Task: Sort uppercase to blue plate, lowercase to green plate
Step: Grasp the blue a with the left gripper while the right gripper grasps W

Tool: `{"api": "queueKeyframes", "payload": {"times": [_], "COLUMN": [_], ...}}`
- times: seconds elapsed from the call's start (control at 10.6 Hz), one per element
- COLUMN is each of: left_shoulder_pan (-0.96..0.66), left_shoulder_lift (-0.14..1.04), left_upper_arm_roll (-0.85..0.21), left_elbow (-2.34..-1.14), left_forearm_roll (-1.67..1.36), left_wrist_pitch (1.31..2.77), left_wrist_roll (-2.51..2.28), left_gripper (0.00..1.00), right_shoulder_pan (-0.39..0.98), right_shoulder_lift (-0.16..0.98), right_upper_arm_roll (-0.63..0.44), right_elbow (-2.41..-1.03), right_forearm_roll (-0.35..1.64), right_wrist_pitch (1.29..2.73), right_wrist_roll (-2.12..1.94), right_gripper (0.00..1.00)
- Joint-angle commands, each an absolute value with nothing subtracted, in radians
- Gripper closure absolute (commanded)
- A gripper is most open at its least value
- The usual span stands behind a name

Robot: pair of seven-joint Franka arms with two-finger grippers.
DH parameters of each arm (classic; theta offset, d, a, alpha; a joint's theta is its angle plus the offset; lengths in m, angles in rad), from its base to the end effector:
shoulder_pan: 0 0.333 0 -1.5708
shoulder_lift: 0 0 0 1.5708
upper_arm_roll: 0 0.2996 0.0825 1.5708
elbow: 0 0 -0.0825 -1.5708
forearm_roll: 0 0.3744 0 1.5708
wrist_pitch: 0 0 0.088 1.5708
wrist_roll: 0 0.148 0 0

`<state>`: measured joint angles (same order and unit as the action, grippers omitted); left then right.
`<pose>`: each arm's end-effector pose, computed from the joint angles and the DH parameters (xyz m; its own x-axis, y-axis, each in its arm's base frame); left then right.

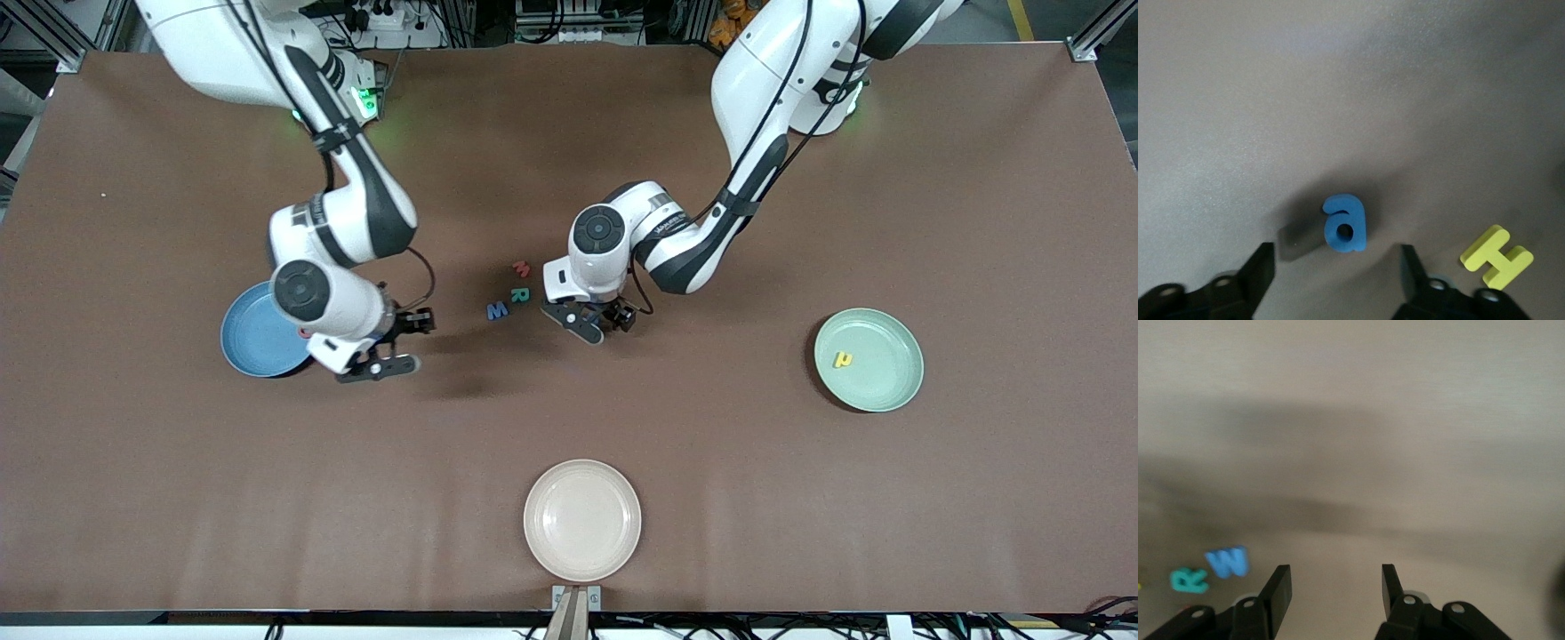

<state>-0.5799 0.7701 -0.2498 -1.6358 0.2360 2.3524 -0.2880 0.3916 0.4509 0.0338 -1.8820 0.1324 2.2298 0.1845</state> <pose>0.4635 -0.4767 0.1285 0.7989 -0.6009 -0.0239 -0.6010 -0.7992 0.0034 0.5481 0.2572 0.2123 0.9798 0.1555 -0.1261 0.1450 -0.9855 -0.0885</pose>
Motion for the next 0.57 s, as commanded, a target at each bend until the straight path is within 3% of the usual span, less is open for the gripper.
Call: {"api": "queueKeyframes", "payload": {"times": [0.0,0.19,0.38,0.47], "left_shoulder_pan": [-0.595,-0.595,-0.595,-0.595], "left_shoulder_lift": [0.792,0.799,0.801,0.801], "left_upper_arm_roll": [-0.233,-0.232,-0.232,-0.23], "left_elbow": [-1.598,-1.586,-1.586,-1.586], "left_forearm_roll": [0.21,0.204,0.201,0.192], "left_wrist_pitch": [2.342,2.342,2.342,2.342], "left_wrist_roll": [-0.259,-0.261,-0.264,-0.267], "left_gripper": [0.32,0.42,0.62,0.76], "right_shoulder_pan": [0.414,0.458,0.491,0.503], "right_shoulder_lift": [0.454,0.497,0.526,0.543], "right_upper_arm_roll": [0.073,0.095,0.095,0.095], "right_elbow": [-1.939,-1.944,-1.944,-1.948], "right_forearm_roll": [0.137,0.129,0.123,0.117], "right_wrist_pitch": [2.354,2.455,2.499,2.538], "right_wrist_roll": [0.242,0.282,0.311,0.311], "right_gripper": [0.37,0.36,0.28,0.28]}}
